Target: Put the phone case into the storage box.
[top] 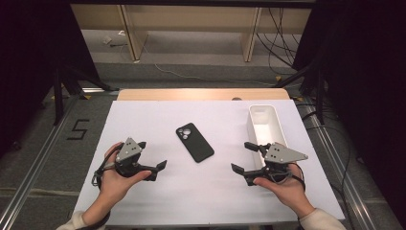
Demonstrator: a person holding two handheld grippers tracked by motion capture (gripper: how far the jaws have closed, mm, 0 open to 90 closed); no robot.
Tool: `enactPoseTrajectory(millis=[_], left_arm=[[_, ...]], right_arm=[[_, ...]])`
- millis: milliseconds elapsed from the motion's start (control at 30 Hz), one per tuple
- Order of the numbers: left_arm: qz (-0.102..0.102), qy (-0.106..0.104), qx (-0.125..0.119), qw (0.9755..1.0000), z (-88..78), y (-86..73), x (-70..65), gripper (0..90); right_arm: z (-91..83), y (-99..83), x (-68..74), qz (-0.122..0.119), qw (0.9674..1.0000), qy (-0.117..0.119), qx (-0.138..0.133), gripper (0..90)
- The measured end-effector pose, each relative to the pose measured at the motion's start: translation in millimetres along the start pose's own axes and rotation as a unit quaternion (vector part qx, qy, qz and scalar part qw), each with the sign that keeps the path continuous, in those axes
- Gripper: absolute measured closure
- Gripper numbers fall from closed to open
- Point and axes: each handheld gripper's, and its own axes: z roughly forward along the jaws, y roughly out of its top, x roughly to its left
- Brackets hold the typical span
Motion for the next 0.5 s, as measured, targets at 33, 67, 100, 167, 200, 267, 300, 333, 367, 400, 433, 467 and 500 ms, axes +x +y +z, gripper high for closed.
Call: enactPoseTrajectory(millis=[33, 67, 100, 167, 200, 267, 300, 333, 367, 400, 433, 467, 500], left_arm=[[0.000, 0.000, 0.000, 1.0000, 0.0, 0.0, -0.1, 0.2], [0.001, 0.000, 0.000, 1.0000, -0.1, 0.0, -0.2, 0.3], [0.000, 0.000, 0.000, 1.0000, -0.3, -0.2, -0.3, 0.5], [-0.001, -0.001, 0.000, 1.0000, -0.7, -0.5, -0.3, 0.9], [-0.001, -0.001, -0.001, 1.0000, -0.8, -0.5, -0.2, 1.3], [-0.001, -0.001, -0.002, 1.0000, -1.0, -0.4, -0.5, 3.4], [0.001, -0.001, -0.003, 1.0000, -1.2, -0.1, -0.6, 5.8], [0.001, -0.001, -0.003, 1.0000, -1.2, -0.1, -0.6, 10.7], [0.002, -0.001, -0.005, 1.0000, -1.5, 0.2, -1.0, 10.7], [0.006, 0.001, -0.012, 0.9999, -2.6, 1.2, -1.4, 28.1], [0.007, 0.003, -0.014, 0.9999, -3.1, 1.9, -1.7, 37.5], [0.008, 0.006, -0.014, 0.9999, -3.7, 2.6, -1.8, 47.0], [0.008, 0.006, -0.014, 0.9998, -4.0, 3.0, -1.7, 55.8]], right_arm=[[0.0, 0.0, 0.0, 0.000, 1.0000, 0.000, -0.001, 15.9], [0.0, 0.1, 0.0, 0.000, 1.0000, 0.000, -0.001, 16.0], [-0.2, 0.2, 0.2, -0.001, 1.0000, -0.002, 0.001, 16.0], [-0.1, 0.1, 0.6, 0.000, 1.0000, 0.000, 0.002, 16.0], [0.0, 0.0, 0.9, 0.000, 1.0000, -0.001, 0.003, 16.0], [0.1, 0.1, 1.3, -0.001, 1.0000, -0.001, 0.002, 16.0], [0.1, 0.2, 1.3, -0.002, 1.0000, -0.001, 0.003, 16.0], [0.1, 0.2, 1.3, -0.002, 1.0000, -0.001, 0.003, 16.0], [0.2, 0.3, 1.3, -0.001, 1.0000, -0.001, 0.002, 16.0], [0.5, 0.2, 1.4, -0.001, 1.0000, 0.000, 0.002, 16.1], [0.5, 0.1, 1.4, -0.001, 1.0000, -0.001, 0.002, 16.1], [0.5, 0.1, 1.4, -0.002, 1.0000, -0.001, 0.002, 16.2], [0.5, 0.1, 1.5, -0.002, 1.0000, -0.001, 0.002, 16.2]])
